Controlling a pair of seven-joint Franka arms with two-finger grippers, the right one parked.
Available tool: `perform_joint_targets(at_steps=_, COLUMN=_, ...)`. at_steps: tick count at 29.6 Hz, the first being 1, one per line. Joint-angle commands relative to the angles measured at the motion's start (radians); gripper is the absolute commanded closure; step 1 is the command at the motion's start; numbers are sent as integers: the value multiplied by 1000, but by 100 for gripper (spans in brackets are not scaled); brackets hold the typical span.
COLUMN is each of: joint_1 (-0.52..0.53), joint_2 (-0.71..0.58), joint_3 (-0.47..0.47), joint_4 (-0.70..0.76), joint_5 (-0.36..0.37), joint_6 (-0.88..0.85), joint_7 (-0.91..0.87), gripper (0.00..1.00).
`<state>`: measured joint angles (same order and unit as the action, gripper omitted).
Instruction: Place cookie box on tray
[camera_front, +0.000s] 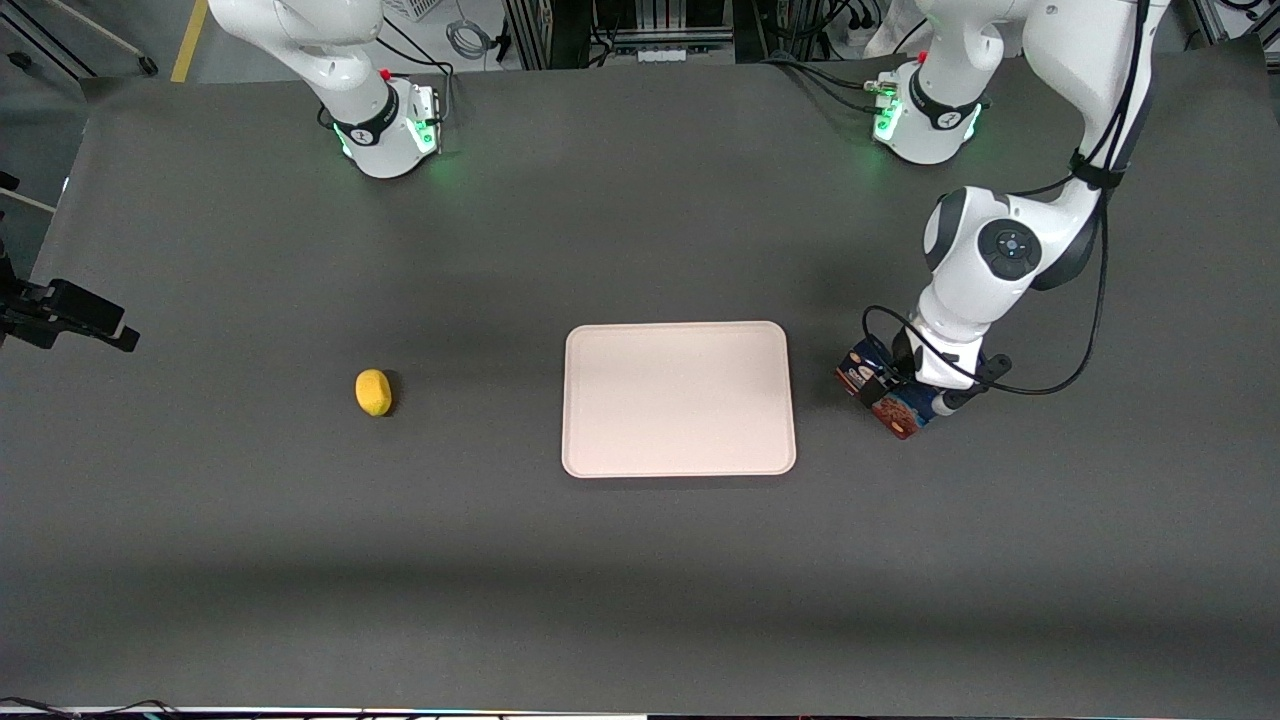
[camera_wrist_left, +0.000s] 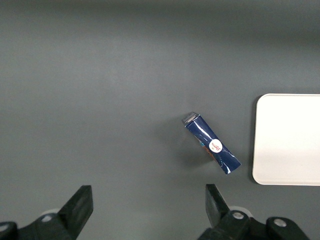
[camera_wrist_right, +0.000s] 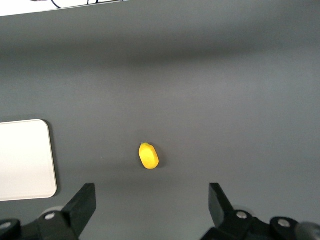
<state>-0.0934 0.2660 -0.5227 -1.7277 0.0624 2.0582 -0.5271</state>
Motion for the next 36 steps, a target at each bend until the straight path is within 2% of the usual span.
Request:
perform_joint_targets(at_steps=1, joint_1=-6, joint_2=27, joint_3=-5, joint_4=-75, joint_5=48, joint_6=112, joint_7=-48, gripper=97)
perform_joint_targets(at_steps=6, joint_1=-6, joint_2=71, joint_3=-5, joint_4=-142, joint_5=148, joint_6=204, joint_7=-79, gripper=97)
perform_joint_targets(at_steps=10, joint_1=-9, joint_2=119, joint_3=-5, joint_4=-184, joint_5=233, joint_6=287, joint_7=-189, gripper=97)
perform_joint_targets(at_steps=16, joint_1=-17, joint_2=193, joint_3=-8, joint_4=-182, joint_5=350, joint_6=301, joint_7=-336, gripper=97)
perform_joint_targets(at_steps=27, joint_1=-17, joint_2=255, joint_3=-8, joint_4=-176, joint_5=387, joint_6=319, joint_7=-360, gripper=97)
perform_joint_targets(at_steps=31, joint_1=-17, joint_2=259, joint_3=-8, joint_4=-176, joint_5=389, joint_6=330, joint_7=-370, gripper=94)
perform_joint_targets(at_steps=32, joint_1=-17, joint_2=262, joint_3=-8, joint_4=-174, joint_5=389, joint_6=330, joint_7=-370, gripper=91)
perform_joint_targets(at_steps=33, joint_1=-16, joint_2=268, joint_3=-8, joint_4=-171, joint_5=389, joint_6=332, joint_7=-372, gripper=77)
perform_joint_targets(at_steps=35, joint_1=-16, joint_2=277, joint_3=-7, joint_4=-162, joint_5=389, joint_6=332, joint_7=-372, gripper=23)
perform_joint_targets(at_steps=36, joint_1=-16, joint_2=279, joint_3=-7, joint_4=-162, joint_5=390, joint_6=332, joint_7=-372, gripper=0)
